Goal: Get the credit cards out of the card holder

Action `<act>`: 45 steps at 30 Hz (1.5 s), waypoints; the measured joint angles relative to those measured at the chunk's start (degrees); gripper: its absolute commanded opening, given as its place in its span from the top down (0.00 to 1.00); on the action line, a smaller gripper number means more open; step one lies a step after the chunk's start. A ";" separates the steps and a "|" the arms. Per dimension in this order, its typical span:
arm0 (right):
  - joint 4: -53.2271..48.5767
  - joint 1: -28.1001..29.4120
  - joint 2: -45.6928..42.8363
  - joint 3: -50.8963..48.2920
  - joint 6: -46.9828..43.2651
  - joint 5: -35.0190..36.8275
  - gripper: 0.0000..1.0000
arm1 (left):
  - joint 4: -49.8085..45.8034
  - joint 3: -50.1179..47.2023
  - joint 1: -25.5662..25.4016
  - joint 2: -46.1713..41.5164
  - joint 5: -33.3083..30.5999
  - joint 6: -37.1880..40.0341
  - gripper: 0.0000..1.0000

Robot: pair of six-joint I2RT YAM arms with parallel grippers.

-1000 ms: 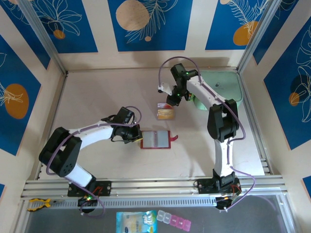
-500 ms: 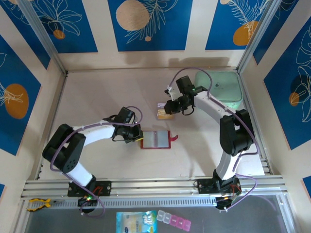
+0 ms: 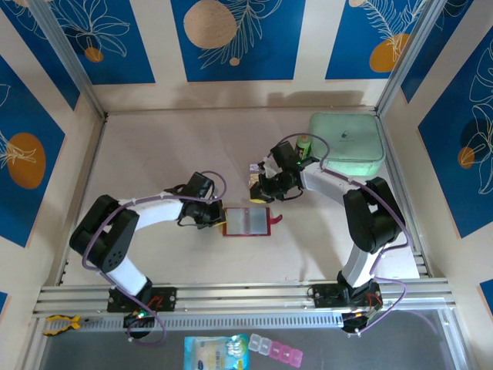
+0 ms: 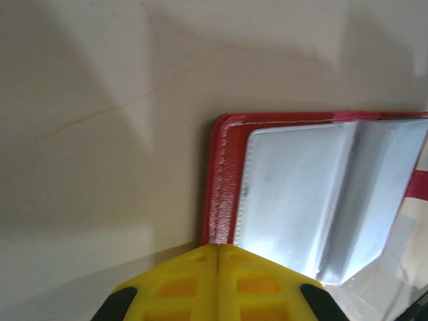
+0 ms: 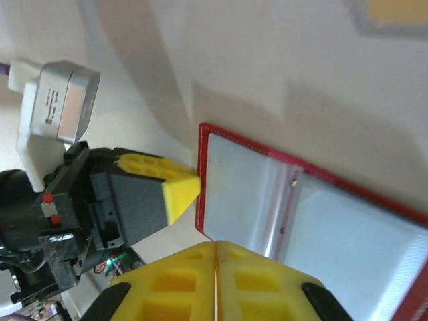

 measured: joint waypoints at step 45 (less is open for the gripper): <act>-8.90 11.78 11.61 7.34 1.18 11.72 0.68 | 1.57 -1.14 0.48 0.24 0.72 0.70 1.00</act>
